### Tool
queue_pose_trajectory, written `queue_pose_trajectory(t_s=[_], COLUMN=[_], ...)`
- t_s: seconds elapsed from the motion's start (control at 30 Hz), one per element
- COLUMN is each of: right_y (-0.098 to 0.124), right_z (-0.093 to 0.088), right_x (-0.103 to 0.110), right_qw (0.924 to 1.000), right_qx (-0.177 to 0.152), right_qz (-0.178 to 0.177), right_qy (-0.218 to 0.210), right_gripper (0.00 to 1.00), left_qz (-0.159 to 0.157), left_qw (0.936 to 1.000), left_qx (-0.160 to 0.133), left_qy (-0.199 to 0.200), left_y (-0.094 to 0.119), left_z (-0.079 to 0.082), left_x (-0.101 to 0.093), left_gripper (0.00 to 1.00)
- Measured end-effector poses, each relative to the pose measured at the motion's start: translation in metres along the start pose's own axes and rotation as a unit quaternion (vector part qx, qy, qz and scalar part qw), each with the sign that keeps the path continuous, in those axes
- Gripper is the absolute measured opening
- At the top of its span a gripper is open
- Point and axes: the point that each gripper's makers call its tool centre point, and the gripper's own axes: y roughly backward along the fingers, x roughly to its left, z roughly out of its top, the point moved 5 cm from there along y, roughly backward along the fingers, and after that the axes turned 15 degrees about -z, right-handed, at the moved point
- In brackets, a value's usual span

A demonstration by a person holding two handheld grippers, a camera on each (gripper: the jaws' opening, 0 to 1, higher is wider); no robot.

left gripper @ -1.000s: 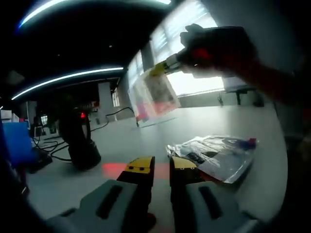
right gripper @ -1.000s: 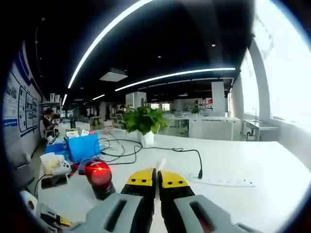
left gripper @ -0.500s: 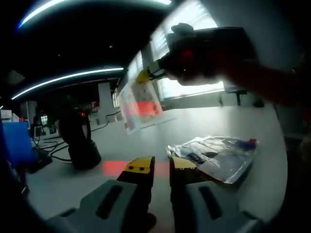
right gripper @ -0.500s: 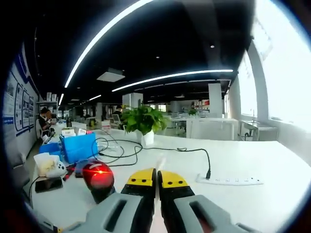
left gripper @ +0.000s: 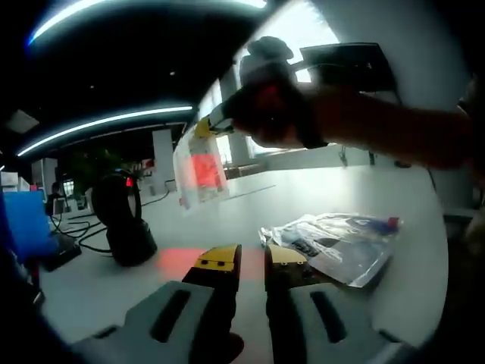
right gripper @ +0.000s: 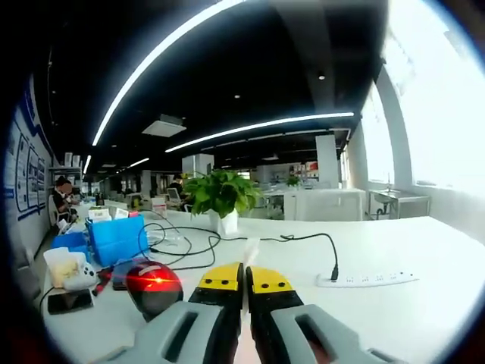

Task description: Clip sheet goods on table flip sheet goods clip sheet goods scan sheet goods put sheet goods back to table

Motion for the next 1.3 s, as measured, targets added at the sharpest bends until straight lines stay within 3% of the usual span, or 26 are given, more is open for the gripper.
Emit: queue_pose_trajectory(t_s=[0.33, 0.6, 1.3], right_y=[0.007, 0.014, 0.038], right_z=[-0.002, 0.008, 0.027], right_x=[0.006, 0.001, -0.059], right_qw=[0.9999, 0.9994, 0.9982], right_qx=[-0.004, -0.012, 0.001], right_qz=[0.004, 0.021, 0.039], right_qy=[0.011, 0.027, 0.047], right_gripper=[0.00, 0.00, 0.00], left_qz=[0.000, -0.001, -0.003], left_qw=[1.0000, 1.0000, 0.9999], left_qx=[0.000, 0.001, 0.005], left_qy=[-0.001, -0.003, -0.009], left_y=[0.000, -0.001, -0.003], left_z=[0.000, 0.000, 0.000], left_x=[0.001, 0.003, 0.001], left_gripper=[0.05, 0.05, 0.06])
